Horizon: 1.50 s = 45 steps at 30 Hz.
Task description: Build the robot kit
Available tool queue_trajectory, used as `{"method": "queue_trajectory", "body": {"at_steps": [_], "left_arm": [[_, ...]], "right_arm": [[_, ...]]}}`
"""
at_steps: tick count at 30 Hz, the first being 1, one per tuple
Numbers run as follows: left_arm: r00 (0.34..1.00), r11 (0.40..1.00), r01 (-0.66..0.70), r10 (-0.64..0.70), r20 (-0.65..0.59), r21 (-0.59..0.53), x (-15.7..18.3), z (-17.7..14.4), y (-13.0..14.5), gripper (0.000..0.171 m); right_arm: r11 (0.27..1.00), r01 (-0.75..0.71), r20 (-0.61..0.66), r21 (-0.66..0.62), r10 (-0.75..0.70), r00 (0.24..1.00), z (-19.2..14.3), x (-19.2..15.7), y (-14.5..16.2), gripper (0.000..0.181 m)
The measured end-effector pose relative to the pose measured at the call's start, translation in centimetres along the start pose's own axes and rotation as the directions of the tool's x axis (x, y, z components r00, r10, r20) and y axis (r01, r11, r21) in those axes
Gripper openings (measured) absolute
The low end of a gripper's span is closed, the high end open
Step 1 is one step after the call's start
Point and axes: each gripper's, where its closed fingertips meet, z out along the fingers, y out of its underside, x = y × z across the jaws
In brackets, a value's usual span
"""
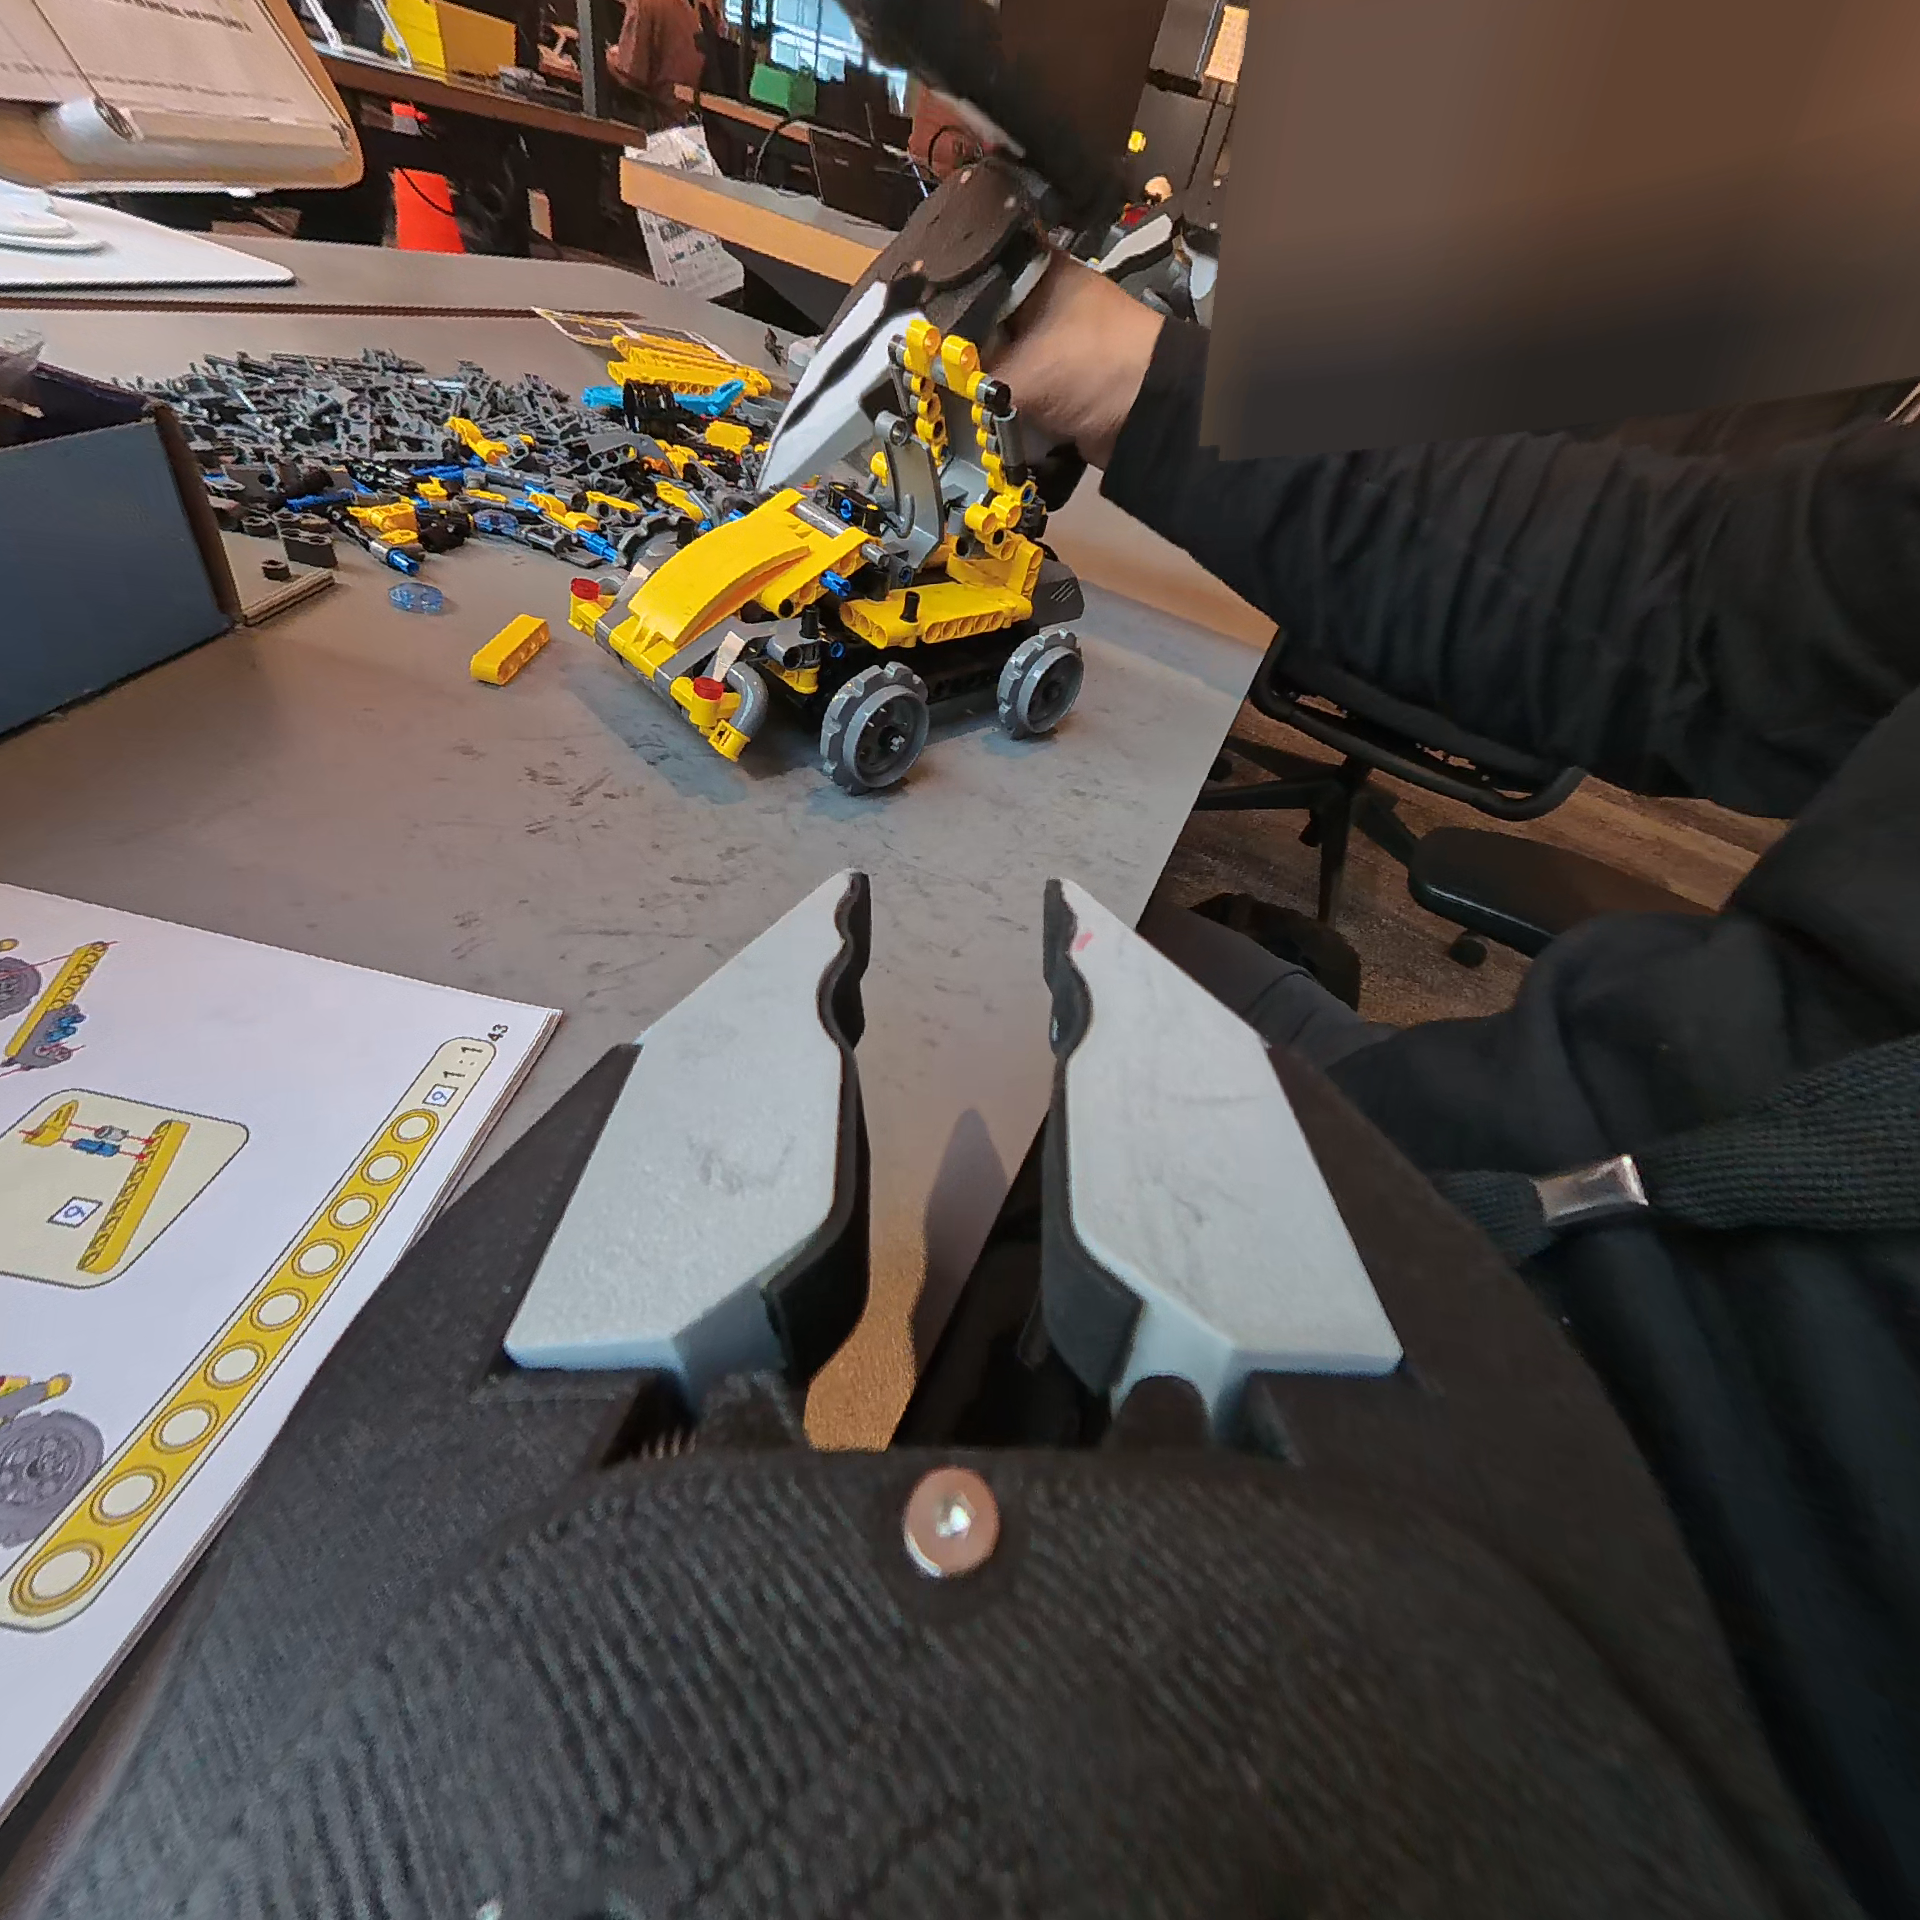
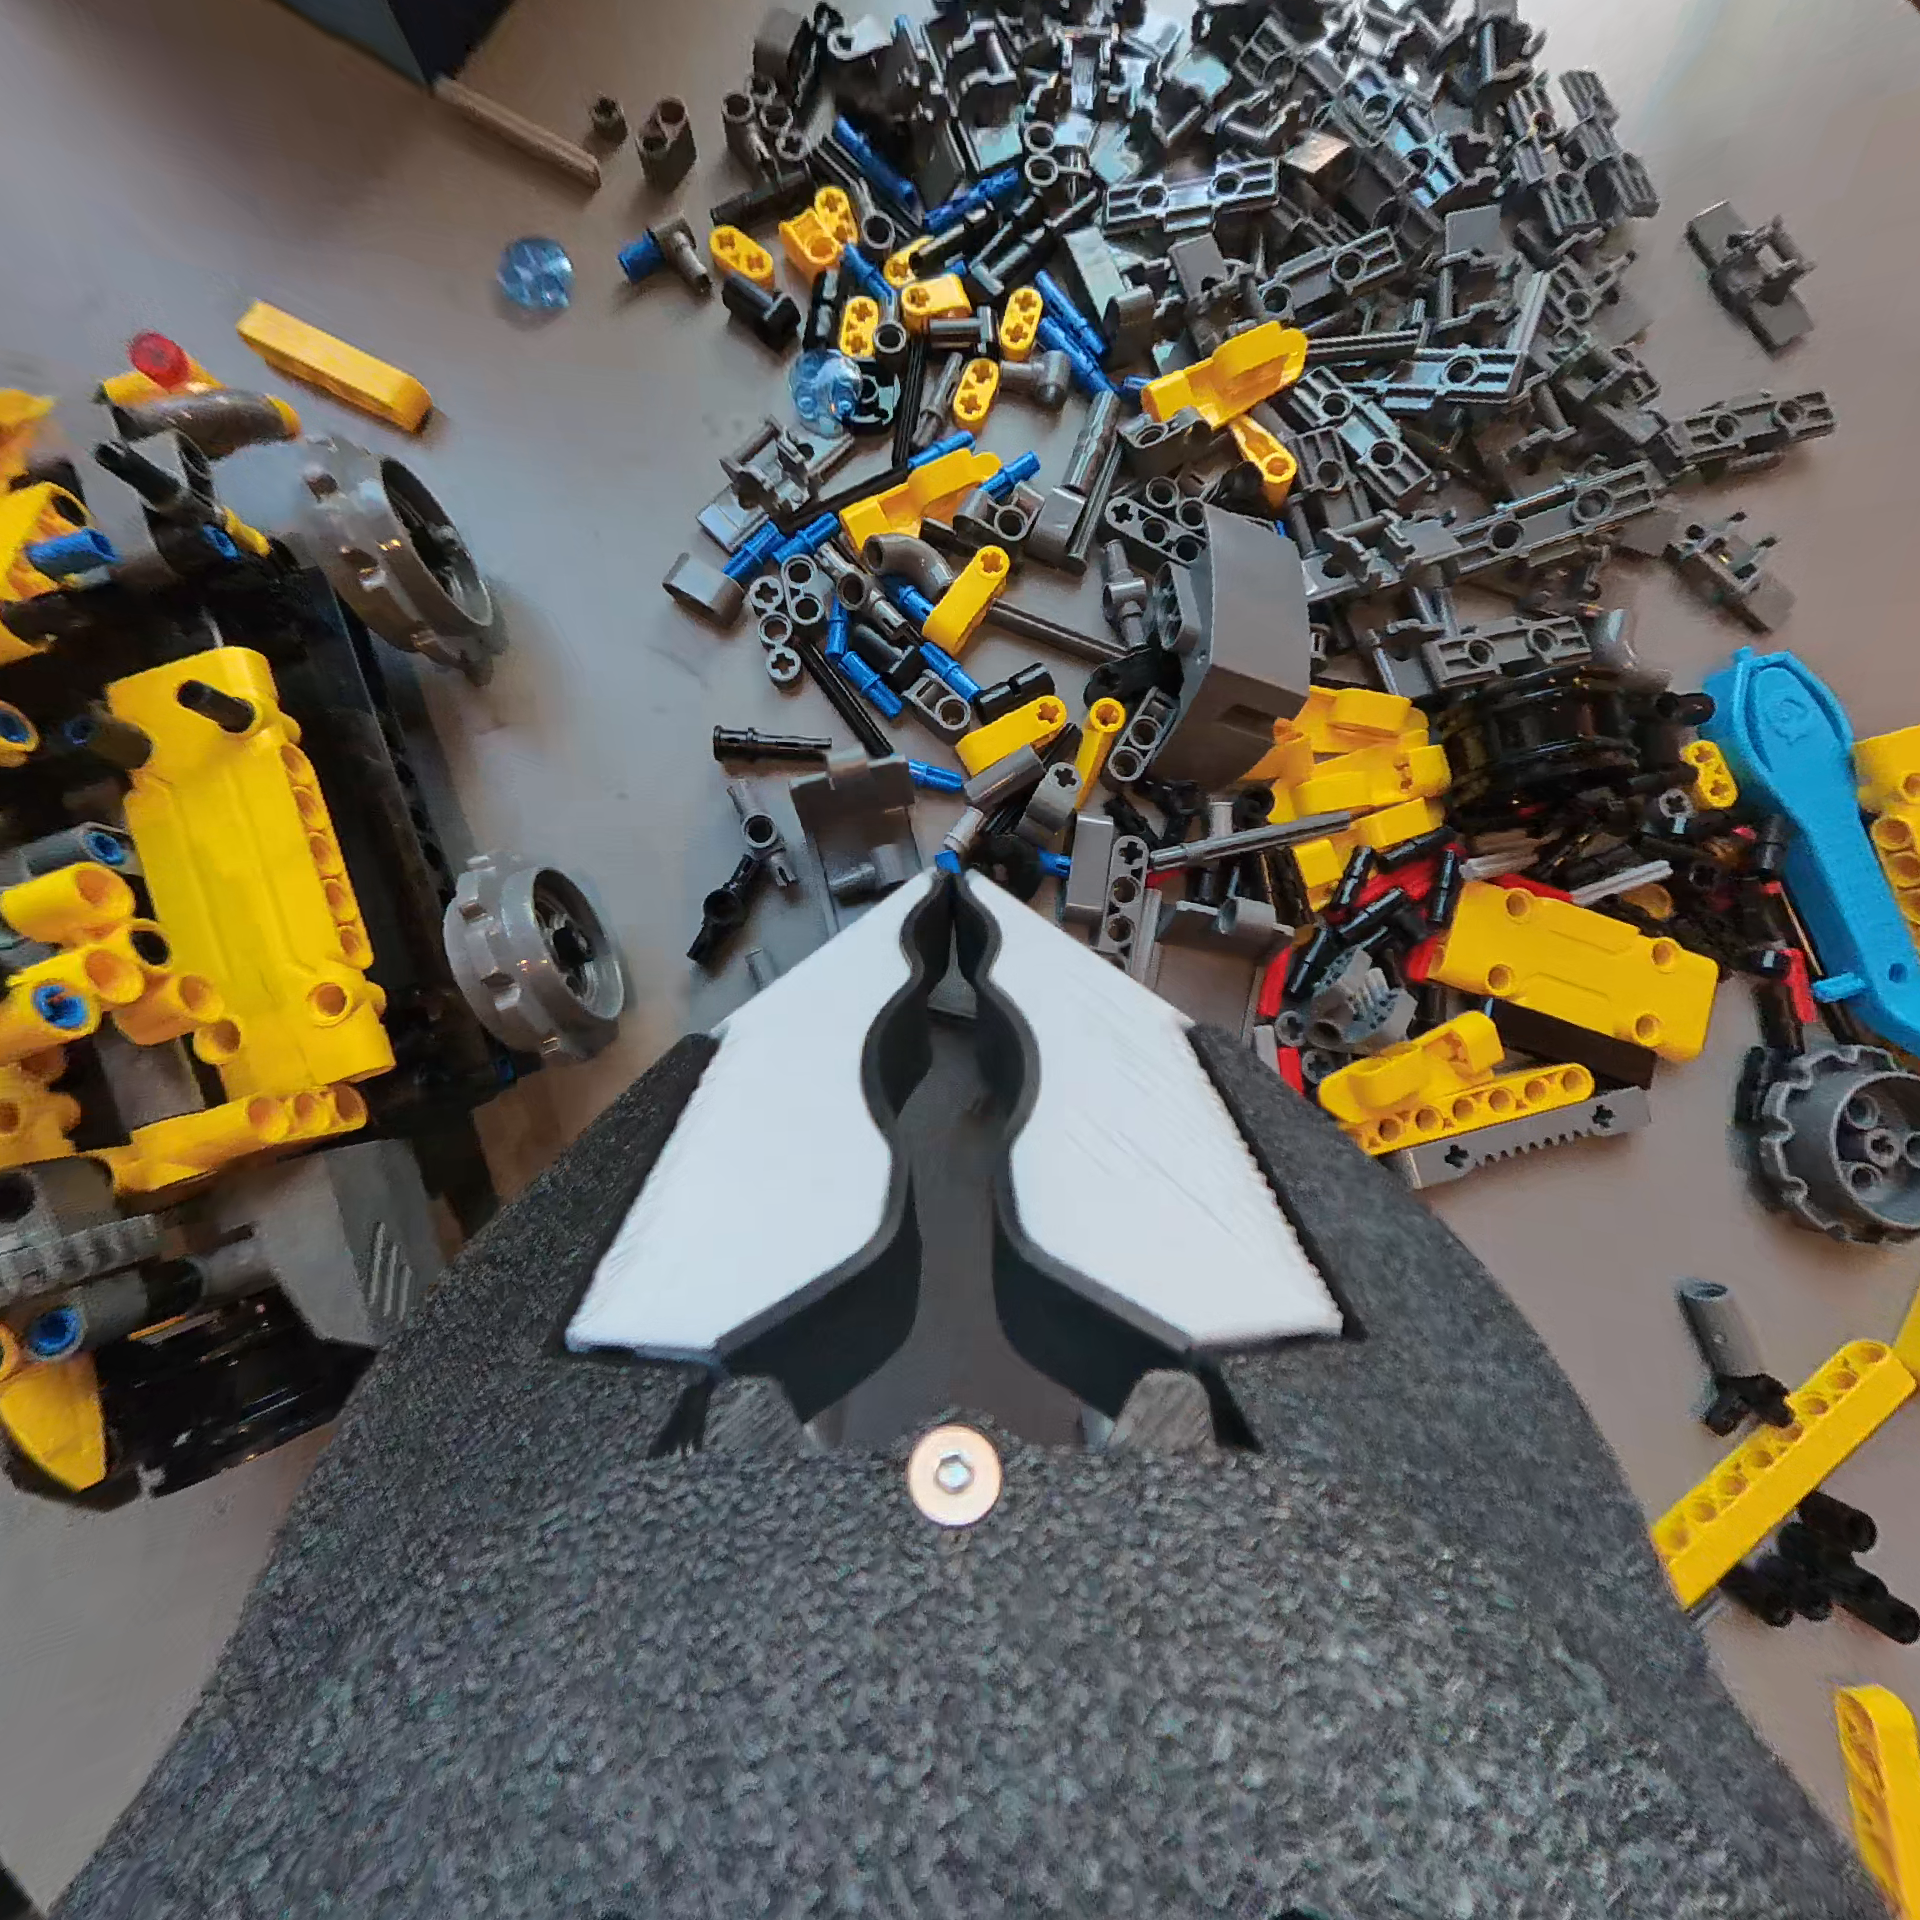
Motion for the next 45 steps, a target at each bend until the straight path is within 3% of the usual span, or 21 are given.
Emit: {"method": "queue_trajectory", "body": {"at_steps": [12, 17, 22, 33, 39, 42, 45], "left_arm": [[1.000, 1.000, -0.015, 0.015, 0.003, -0.008, 0.0, 0.1, 0.2, 0.028], [1.000, 1.000, -0.013, 0.013, -0.003, -0.007, 0.1, 0.0, 0.1, 0.028], [1.000, 1.000, -0.007, 0.007, -0.012, -0.006, 0.2, 0.0, 0.1, 0.028], [1.000, 1.000, -0.004, 0.004, -0.018, -0.007, 0.2, 0.0, 0.1, 0.028], [1.000, 1.000, -0.006, 0.005, -0.014, -0.009, 0.2, 0.1, 0.1, 0.027], [1.000, 1.000, -0.015, 0.015, -0.007, -0.013, 0.1, 0.1, 0.2, 0.026], [1.000, 1.000, -0.019, 0.018, -0.013, -0.014, 0.2, 0.0, 0.3, 0.027]], "right_arm": [[0.985, 0.094, -0.076, -0.148, -0.106, 0.991, 0.8, 0.9, 1.0, 0.006], [0.977, 0.104, -0.004, -0.188, -0.106, 0.994, 0.9, -0.2, 1.0, 0.012], [0.972, 0.128, -0.026, -0.195, -0.136, 0.990, 0.7, 0.2, 0.6, 0.008], [0.954, 0.164, 0.070, -0.250, -0.151, 0.986, 1.4, -0.1, 0.9, 0.005], [0.968, 0.139, 0.059, -0.209, -0.130, 0.990, 0.8, -0.3, 0.2, 0.003], [0.990, 0.088, 0.045, -0.112, -0.084, 0.995, -1.1, -0.7, -1.1, 0.003], [0.995, 0.054, -0.003, -0.088, -0.055, 0.998, -3.9, -0.6, -0.5, 0.003]]}}
